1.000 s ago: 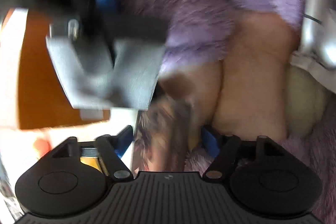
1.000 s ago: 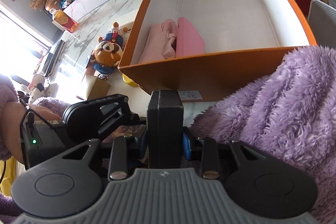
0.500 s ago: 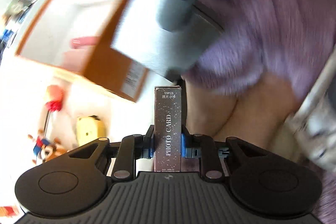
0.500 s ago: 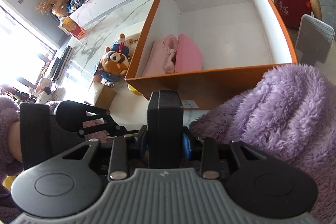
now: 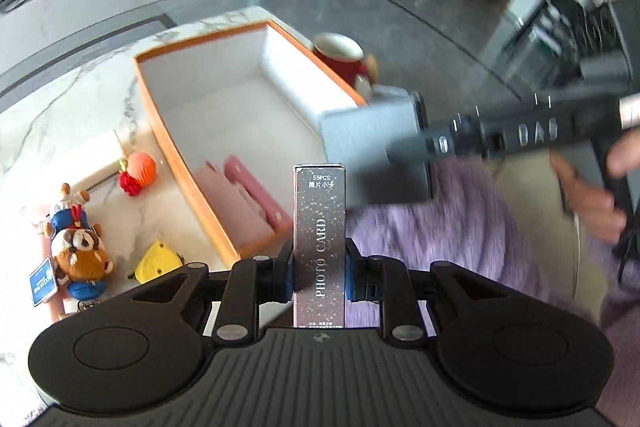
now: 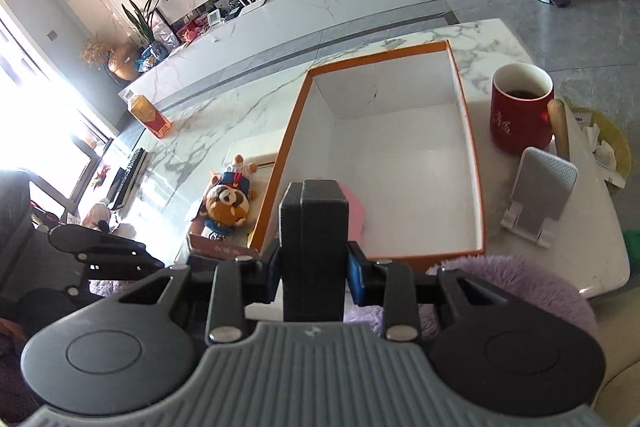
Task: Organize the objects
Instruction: 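Carry the PHOTO CARD box over the orange box while the right gripper lowers the gray box inside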
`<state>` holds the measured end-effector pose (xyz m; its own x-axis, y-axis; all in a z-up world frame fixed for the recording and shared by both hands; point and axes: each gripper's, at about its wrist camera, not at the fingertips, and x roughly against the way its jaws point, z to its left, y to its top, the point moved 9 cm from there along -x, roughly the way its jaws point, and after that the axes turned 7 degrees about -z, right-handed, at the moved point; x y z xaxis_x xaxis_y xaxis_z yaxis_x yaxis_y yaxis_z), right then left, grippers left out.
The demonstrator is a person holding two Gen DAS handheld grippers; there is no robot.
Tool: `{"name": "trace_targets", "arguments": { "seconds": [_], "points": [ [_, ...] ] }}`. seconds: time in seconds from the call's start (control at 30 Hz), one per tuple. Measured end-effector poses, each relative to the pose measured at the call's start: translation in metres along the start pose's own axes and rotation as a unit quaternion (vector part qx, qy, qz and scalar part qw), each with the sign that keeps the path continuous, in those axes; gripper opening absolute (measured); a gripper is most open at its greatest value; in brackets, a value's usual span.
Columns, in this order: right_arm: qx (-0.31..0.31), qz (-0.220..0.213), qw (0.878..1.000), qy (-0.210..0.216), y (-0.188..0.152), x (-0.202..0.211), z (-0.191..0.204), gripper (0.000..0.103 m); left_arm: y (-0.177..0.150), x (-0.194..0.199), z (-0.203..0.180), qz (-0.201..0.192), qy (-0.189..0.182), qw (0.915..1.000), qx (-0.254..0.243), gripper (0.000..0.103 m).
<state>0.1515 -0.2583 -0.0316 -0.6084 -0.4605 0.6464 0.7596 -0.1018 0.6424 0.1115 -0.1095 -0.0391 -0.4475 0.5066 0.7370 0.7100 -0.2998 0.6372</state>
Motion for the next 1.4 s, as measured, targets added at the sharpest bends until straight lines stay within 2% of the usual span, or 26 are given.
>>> {"name": "trace_targets", "arguments": {
  "seconds": [0.1,0.2,0.37,0.7,0.8,0.87,1.03,1.3,1.4],
  "points": [
    [-0.007,0.023,1.0,-0.013,0.013,-0.016,-0.015,0.035,0.017,-0.016,0.02,-0.021,0.015,0.9992,0.03,0.026],
    [-0.013,0.059,0.998,-0.024,0.022,-0.039,-0.028,0.035,0.033,-0.038,0.033,-0.031,0.015,0.9972,0.067,0.026],
    [-0.008,0.121,0.992,-0.044,0.021,-0.084,-0.041,0.035,0.043,-0.068,0.05,-0.032,0.016,0.9918,0.122,0.026],
    [-0.013,0.226,0.972,-0.062,-0.009,-0.154,-0.055,0.035,0.049,-0.093,0.071,-0.02,0.024,0.9887,0.147,0.026],
    [-0.023,0.221,0.973,-0.055,-0.009,-0.159,-0.056,0.036,0.05,-0.095,0.077,-0.02,0.028,0.9888,0.145,0.026],
    [-0.037,0.218,0.974,-0.041,-0.01,-0.158,-0.055,0.04,0.05,-0.097,0.08,-0.018,0.026,0.9885,0.148,0.026],
    [-0.076,0.205,0.976,-0.008,-0.014,-0.149,-0.057,0.041,0.049,-0.102,0.081,-0.014,0.019,0.9876,0.155,0.026],
    [-0.137,0.212,0.967,0.037,-0.025,-0.156,-0.072,0.042,0.05,-0.111,0.076,-0.007,0.007,0.9864,0.164,0.026],
    [-0.131,0.199,0.97,0.043,-0.019,-0.147,-0.072,0.041,0.051,-0.116,0.072,-0.004,0.004,0.9863,0.165,0.026]
  ]
}}
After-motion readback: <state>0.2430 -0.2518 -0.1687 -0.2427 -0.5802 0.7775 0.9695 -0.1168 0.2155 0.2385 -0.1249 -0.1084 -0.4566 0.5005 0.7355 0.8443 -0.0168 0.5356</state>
